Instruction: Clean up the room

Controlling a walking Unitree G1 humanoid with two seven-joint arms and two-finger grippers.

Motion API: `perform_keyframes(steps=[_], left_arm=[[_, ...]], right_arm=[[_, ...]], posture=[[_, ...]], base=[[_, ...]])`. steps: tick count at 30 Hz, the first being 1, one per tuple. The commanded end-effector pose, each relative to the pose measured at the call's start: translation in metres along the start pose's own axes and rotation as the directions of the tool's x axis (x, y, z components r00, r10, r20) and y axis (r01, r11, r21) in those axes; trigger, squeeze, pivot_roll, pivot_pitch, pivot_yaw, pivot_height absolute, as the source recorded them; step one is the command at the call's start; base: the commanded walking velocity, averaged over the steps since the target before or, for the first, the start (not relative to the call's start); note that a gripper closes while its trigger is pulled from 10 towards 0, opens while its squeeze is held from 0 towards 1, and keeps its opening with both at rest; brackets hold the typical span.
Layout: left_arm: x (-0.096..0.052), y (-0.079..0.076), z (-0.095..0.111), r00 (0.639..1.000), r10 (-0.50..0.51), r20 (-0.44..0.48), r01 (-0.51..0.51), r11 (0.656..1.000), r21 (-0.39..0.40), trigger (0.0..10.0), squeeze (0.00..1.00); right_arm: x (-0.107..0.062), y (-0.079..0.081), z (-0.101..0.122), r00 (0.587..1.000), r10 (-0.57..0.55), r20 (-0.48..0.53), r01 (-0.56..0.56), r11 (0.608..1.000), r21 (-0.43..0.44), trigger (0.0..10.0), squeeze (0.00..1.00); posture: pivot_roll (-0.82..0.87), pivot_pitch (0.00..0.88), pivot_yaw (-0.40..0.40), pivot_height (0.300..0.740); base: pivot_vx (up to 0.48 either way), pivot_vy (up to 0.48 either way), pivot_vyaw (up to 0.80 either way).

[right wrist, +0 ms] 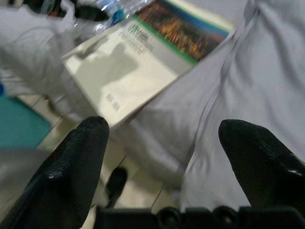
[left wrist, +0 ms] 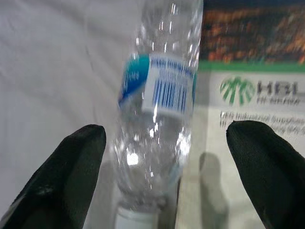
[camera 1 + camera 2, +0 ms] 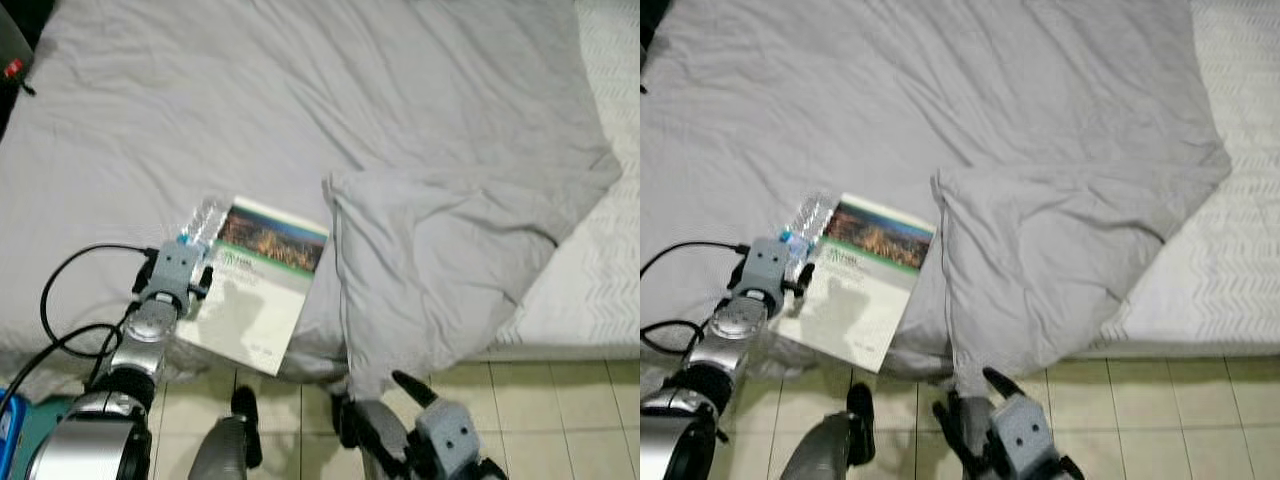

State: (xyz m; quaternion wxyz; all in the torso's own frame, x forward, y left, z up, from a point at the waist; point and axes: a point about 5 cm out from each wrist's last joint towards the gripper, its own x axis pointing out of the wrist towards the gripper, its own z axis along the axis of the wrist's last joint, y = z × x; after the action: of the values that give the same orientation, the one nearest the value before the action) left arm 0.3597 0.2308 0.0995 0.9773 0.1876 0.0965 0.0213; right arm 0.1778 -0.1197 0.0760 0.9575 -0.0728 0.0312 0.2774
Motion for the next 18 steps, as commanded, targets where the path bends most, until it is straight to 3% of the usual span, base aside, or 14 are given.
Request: perform_keyframes(steps=[1,8,12,14,16,18], left_arm=[[-0.005,-0.004,-0.017,0.998,0.003,-0.055,-0.003,1.0,-0.007,10.0,0.0],[-0.008,0.005,-0.024,0.997,0.026,-0.074,-0.017,0.994,0.108,10.0,0.0],[-0.011,0.015,-0.032,0.992,0.054,-0.113,-0.031,0.981,0.194,10.0,0.0],[-0.015,0.017,-0.043,0.98,0.052,-0.191,-0.032,0.994,0.106,10.0,0.0],[-0.016,0.017,-0.045,0.977,0.056,-0.206,-0.041,0.996,0.077,10.0,0.0],[-0.017,0.017,-0.05,0.97,0.047,-0.237,-0.047,0.999,0.005,0.0,0.0]], right_arm=[[-0.006,0.002,-0.009,0.998,-0.034,-0.06,0.034,0.999,-0.005,10.0,0.0],[-0.022,0.008,-0.012,0.996,-0.045,-0.074,0.044,0.999,-0.023,10.0,0.0],[-0.027,0.019,-0.014,0.995,-0.016,-0.094,0.016,1.0,0.004,10.0,0.0],[-0.026,0.022,-0.015,0.995,-0.01,-0.097,0.012,1.0,0.012,10.0,0.0],[-0.026,0.022,-0.015,0.995,-0.011,-0.098,0.012,1.0,0.014,10.0,0.0],[-0.026,0.021,-0.015,0.995,-0.018,-0.102,0.02,1.0,0.02,10.0,0.0]], posture=[[-0.23,0.69,-0.078,0.74],[-0.25,0.688,-0.096,0.74],[-0.25,0.693,-0.101,0.74],[-0.25,0.693,-0.101,0.74],[-0.25,0.695,-0.101,0.74],[-0.25,0.691,-0.099,0.74]], base=[[0.0,0.0,0.0],[0.0,0.0,0.0],[0.0,0.0,0.0],[0.0,0.0,0.0],[0.0,0.0,0.0],[0.0,0.0,0.0]])
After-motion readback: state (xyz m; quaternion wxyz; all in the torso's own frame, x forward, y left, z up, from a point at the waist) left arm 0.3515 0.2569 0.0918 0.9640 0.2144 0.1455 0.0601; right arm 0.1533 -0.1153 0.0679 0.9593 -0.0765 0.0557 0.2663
